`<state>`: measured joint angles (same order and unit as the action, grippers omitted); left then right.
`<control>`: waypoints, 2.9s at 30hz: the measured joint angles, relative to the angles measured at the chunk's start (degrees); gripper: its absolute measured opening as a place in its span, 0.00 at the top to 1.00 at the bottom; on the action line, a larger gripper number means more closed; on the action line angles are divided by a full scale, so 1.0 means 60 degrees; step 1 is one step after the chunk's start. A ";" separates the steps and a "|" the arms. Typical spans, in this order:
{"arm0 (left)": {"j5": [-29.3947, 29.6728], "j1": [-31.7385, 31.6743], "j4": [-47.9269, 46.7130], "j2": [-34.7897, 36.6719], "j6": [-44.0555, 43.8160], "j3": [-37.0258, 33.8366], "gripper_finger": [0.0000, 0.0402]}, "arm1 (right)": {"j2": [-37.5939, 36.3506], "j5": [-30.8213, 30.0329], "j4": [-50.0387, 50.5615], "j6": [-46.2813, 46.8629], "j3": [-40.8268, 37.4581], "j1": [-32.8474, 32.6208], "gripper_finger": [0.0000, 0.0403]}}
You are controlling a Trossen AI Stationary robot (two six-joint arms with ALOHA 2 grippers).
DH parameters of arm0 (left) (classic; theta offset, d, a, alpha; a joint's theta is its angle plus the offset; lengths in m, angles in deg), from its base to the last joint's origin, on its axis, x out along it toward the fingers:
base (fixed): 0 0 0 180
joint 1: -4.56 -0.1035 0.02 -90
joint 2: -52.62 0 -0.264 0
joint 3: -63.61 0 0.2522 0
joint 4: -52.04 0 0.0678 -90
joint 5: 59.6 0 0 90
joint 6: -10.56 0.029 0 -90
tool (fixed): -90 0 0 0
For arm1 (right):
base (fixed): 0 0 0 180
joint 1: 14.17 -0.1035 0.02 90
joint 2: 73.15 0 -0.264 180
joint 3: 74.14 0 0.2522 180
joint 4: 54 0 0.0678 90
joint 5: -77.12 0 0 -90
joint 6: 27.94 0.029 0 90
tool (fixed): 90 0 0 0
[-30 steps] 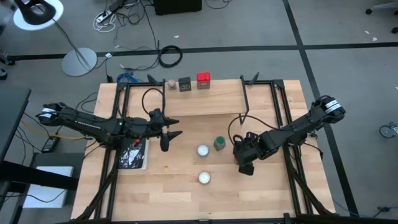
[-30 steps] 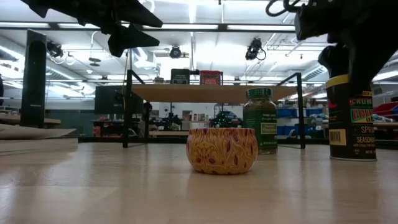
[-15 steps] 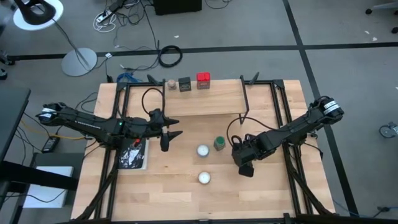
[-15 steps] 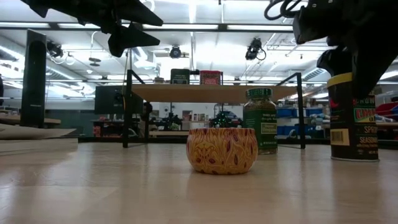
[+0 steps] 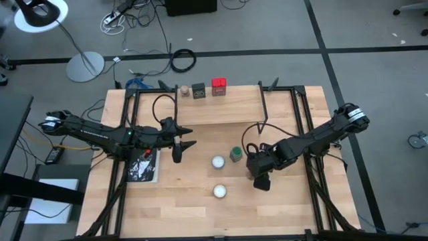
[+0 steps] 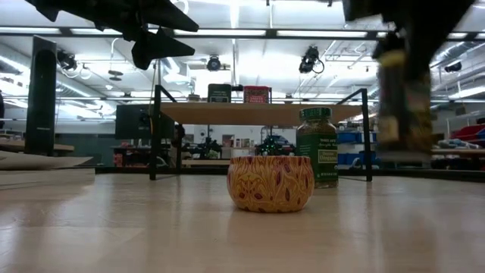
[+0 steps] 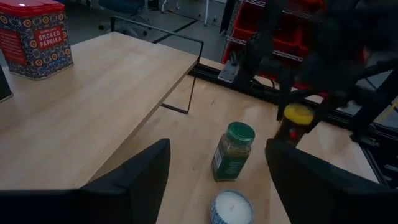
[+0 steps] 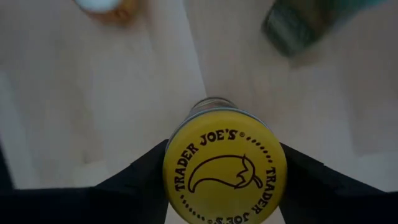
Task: Shelf spices
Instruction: Put the yellow seasoning bottle on the shelf
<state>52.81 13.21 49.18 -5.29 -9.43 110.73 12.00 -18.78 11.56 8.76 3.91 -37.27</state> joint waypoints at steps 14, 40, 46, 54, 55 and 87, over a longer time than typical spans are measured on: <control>0.0000 0.0000 -0.0011 0.0000 0.0076 0.0004 0.33 | 0.0039 -0.2596 0.2299 -0.2492 0.5805 0.1532 0.44; -0.0484 0.0004 0.0007 0.0000 0.0035 0.0067 0.33 | 0.3895 -0.0502 0.4781 -0.6247 1.0456 0.8493 0.44; -0.0612 0.0007 0.0004 0.0004 0.0076 0.0208 0.33 | 0.4465 -0.0503 0.4975 -0.6457 1.0824 0.8848 0.44; -0.0648 0.0011 -0.0022 0.0004 0.0087 0.0208 0.33 | 0.4696 -0.0222 0.5142 -0.6454 1.0816 0.9127 0.44; -0.0652 0.0011 -0.0019 0.0004 0.0087 0.0208 0.33 | 0.4696 -0.0218 0.5117 -0.6451 1.0816 0.9123 0.44; -0.0672 0.0015 -0.0011 0.0004 0.0255 0.0208 0.33 | 0.4696 0.1021 0.5400 -0.6312 1.0806 0.9688 0.44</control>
<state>48.78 13.29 49.11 -5.27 -7.90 111.98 40.17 -12.65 43.97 -29.11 68.74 20.85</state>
